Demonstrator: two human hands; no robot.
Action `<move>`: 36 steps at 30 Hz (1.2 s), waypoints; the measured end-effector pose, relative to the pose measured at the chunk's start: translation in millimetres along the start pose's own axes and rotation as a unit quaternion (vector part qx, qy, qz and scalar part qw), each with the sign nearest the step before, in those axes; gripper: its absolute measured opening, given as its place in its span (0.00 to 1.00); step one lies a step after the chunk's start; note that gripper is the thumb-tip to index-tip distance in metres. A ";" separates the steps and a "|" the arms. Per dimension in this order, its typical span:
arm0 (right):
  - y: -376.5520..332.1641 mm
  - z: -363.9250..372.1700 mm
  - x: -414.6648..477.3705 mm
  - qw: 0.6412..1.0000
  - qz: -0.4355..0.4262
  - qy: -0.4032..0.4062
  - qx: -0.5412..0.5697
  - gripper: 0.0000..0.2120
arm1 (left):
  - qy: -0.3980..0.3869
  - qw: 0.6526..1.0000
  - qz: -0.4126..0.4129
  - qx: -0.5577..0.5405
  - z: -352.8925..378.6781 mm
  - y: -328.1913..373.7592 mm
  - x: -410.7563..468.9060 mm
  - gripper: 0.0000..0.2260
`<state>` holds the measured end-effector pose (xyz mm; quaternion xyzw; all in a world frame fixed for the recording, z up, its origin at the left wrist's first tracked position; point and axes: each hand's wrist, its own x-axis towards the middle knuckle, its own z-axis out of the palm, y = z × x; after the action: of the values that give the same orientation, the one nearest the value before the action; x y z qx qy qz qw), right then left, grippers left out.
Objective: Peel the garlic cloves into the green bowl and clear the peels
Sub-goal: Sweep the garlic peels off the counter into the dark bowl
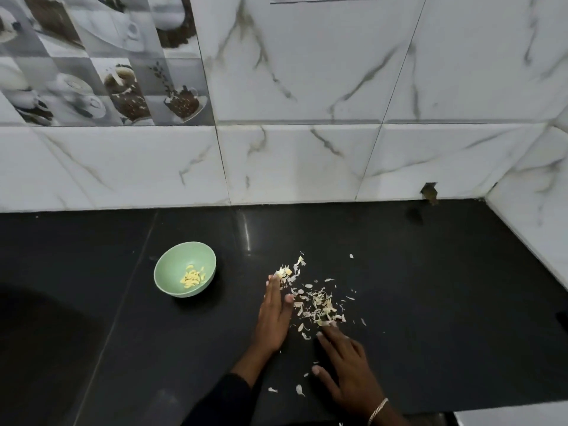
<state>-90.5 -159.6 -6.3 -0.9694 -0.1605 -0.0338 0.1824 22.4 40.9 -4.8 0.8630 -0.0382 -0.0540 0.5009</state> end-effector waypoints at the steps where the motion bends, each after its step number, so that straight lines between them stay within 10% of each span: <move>1: -8.0 3.2 1.2 0.999 -0.040 -0.015 -0.015 0.31 | 0.002 0.999 -0.011 -0.044 -4.8 -0.3 -1.6 0.30; 7: -63.0 29.5 12.1 0.956 -0.237 -0.137 -0.103 0.35 | 0.041 0.995 -0.030 -0.087 -28.0 -14.9 -16.4 0.24; 15: -61.7 41.4 27.5 0.935 -0.248 -0.195 -0.163 0.44 | 0.115 0.992 -0.025 -0.038 -42.5 -40.4 -44.7 0.29; 28: -4.6 -0.7 116.5 0.955 -0.137 -0.211 -0.155 0.46 | 0.052 0.960 -0.010 0.274 -25.6 -38.3 -60.4 0.38; 36: 37.5 -45.9 84.4 0.996 0.065 -0.040 -0.049 0.48 | 0.014 0.940 -0.003 0.341 -22.7 -27.4 -49.1 0.45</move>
<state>1.2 -184.2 34.0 -0.9861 -0.1029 0.0095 0.1299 -23.0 79.9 -14.8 0.9829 -0.0451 -0.0272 0.1766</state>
